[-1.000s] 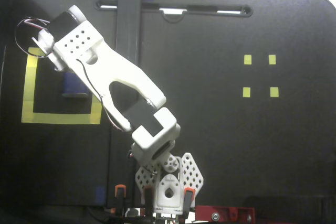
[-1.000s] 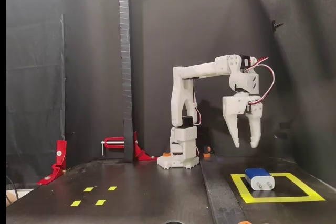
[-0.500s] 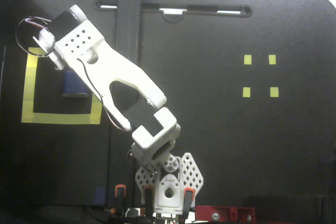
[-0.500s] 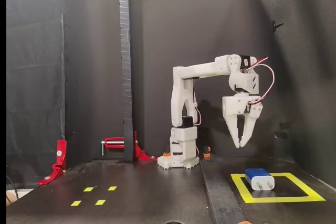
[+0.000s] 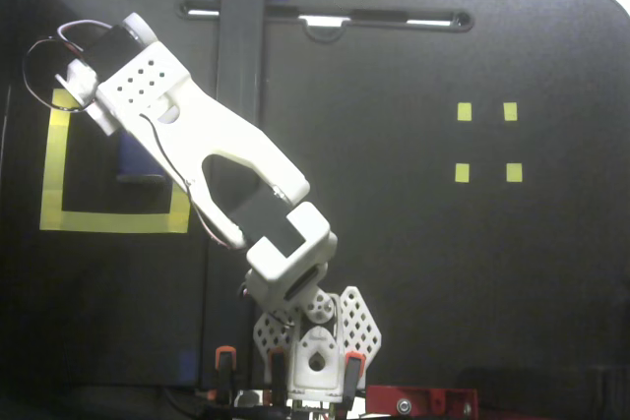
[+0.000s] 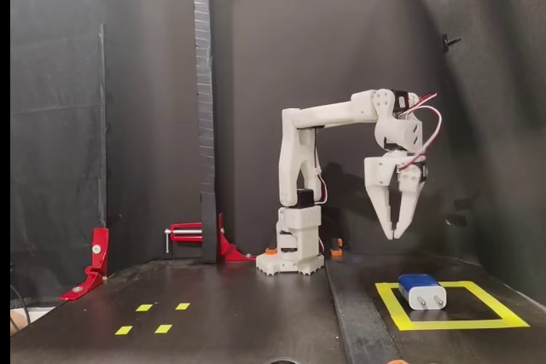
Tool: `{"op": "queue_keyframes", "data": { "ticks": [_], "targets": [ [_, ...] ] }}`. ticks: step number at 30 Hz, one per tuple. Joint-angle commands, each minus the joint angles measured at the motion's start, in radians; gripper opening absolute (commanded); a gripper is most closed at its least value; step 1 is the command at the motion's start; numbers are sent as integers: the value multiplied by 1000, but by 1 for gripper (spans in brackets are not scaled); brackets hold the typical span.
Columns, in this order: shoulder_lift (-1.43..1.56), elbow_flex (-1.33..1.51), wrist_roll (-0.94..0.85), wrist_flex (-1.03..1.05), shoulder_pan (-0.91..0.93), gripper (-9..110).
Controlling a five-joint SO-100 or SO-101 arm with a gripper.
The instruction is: Grasp the block and place it in the designated area.
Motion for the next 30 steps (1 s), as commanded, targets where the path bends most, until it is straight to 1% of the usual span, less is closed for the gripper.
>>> {"op": "queue_keyframes", "data": {
  "ticks": [1, 9, 13, 18, 26, 30],
  "targets": [
    [35, -9, 91, -8, 23, 0],
    [34, -9, 114, -14, 55, 0],
    [31, -9, 110, -12, 115, 0],
    [5, -11, 92, -28, 285, 0],
    [-6, -12, -28, -106, 669, 0],
    [-6, -11, -78, -114, 782, 0]
  ]
}}
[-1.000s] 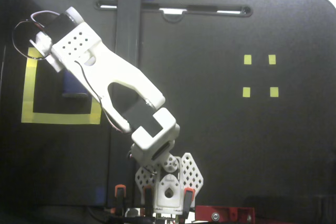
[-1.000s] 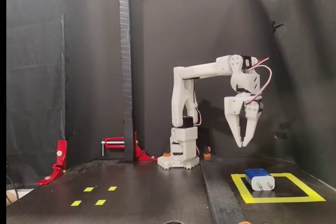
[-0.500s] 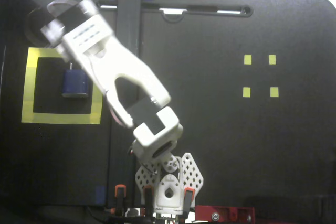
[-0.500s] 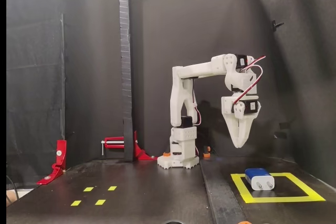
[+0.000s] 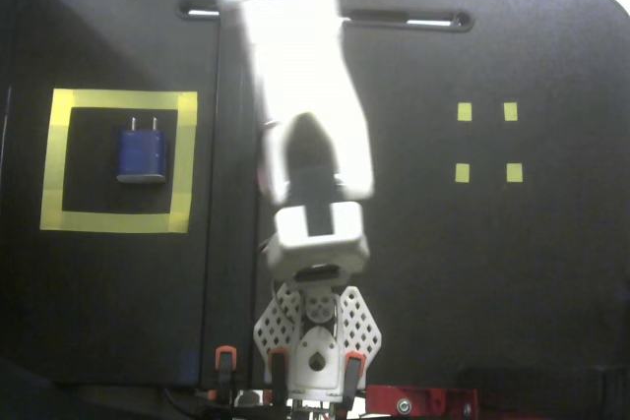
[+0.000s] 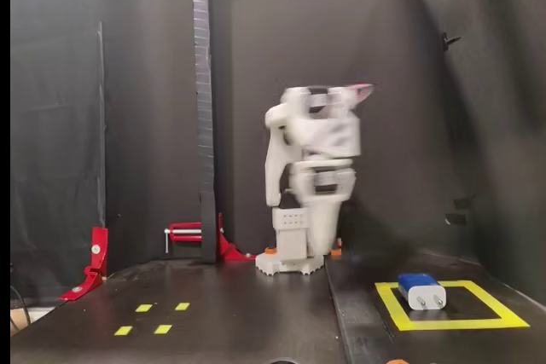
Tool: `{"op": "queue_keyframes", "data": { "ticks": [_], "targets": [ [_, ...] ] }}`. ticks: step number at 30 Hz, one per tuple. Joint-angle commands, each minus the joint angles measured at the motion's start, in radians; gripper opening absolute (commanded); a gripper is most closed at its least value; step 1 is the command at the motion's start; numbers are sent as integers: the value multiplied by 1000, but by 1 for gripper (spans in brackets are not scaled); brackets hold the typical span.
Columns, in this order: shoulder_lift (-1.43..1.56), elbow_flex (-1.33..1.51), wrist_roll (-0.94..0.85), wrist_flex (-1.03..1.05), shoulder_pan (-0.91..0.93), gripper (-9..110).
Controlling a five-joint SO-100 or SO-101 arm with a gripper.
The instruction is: Grasp the block and place it in the designated area.
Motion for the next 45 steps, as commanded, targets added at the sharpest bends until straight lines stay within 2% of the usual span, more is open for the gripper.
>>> {"op": "queue_keyframes", "data": {
  "ticks": [1, 15, 24, 32, 45],
  "targets": [
    [3, -11, -25, -8, 66, 0],
    [153, 8, -52, -91, 104, 0],
    [548, 377, -44, -548, 144, 0],
    [930, 888, -32, -1063, 143, 0],
    [1373, 1374, -34, -1348, 110, 0]
  ]
}}
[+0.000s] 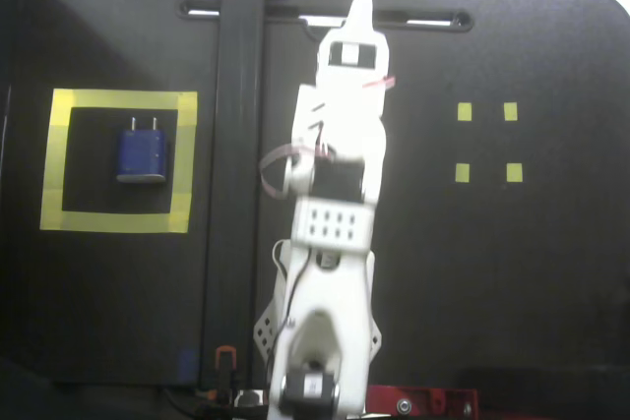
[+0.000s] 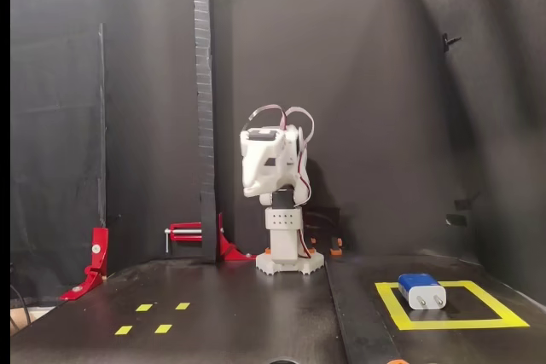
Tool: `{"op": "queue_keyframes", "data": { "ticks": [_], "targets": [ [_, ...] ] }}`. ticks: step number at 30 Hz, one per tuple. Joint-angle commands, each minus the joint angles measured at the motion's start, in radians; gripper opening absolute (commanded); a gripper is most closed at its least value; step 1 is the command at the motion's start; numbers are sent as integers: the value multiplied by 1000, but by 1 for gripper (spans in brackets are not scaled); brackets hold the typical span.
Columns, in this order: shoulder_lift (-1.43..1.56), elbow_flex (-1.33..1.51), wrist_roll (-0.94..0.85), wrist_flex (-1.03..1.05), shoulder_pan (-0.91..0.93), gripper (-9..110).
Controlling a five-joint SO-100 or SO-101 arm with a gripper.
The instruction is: Grasp the block and place it in the designated area.
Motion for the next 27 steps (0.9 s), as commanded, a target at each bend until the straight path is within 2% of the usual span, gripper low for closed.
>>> {"op": "queue_keyframes", "data": {
  "ticks": [1, 12, 27],
  "targets": [
    [103, 80, 3, -46, -8, 0],
    [325, 324, -3, -41, -26, 0],
    [456, 325, -9, 492, -51, 0]
  ]
}}
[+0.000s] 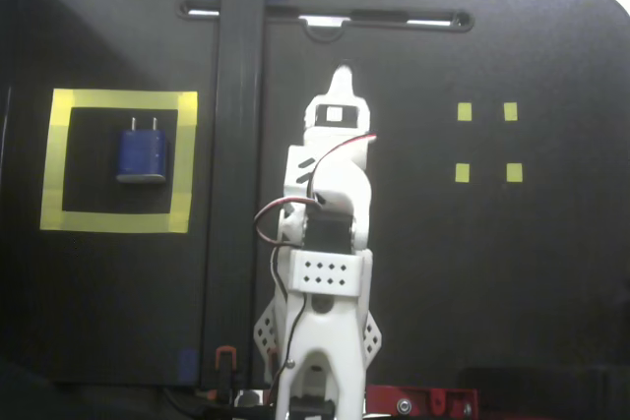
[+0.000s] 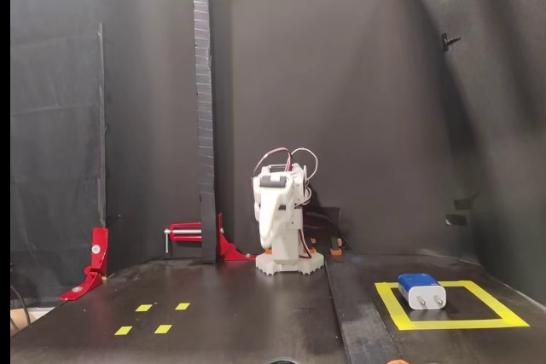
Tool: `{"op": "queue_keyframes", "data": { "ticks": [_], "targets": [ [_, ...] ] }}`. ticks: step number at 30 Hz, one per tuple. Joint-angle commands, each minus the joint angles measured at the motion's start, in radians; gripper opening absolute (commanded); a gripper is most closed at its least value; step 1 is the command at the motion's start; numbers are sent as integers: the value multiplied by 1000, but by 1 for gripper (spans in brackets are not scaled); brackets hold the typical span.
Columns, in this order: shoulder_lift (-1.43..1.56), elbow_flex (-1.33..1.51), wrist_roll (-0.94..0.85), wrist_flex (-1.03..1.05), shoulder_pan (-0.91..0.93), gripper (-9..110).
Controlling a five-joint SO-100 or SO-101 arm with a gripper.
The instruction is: Grasp the block and place it in the designated area.
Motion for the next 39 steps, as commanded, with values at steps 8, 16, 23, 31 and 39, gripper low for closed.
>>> {"op": "queue_keyframes", "data": {
  "ticks": [8, 16, 23, 31, 39],
  "targets": [
    [11, 6, -11, 140, -17, 0],
    [11, 6, -8, 141, -20, 0],
    [11, 6, -8, 141, -20, 0],
    [11, 6, -8, 141, -20, 0],
    [11, 6, -6, 141, -20, 0]
  ]
}}
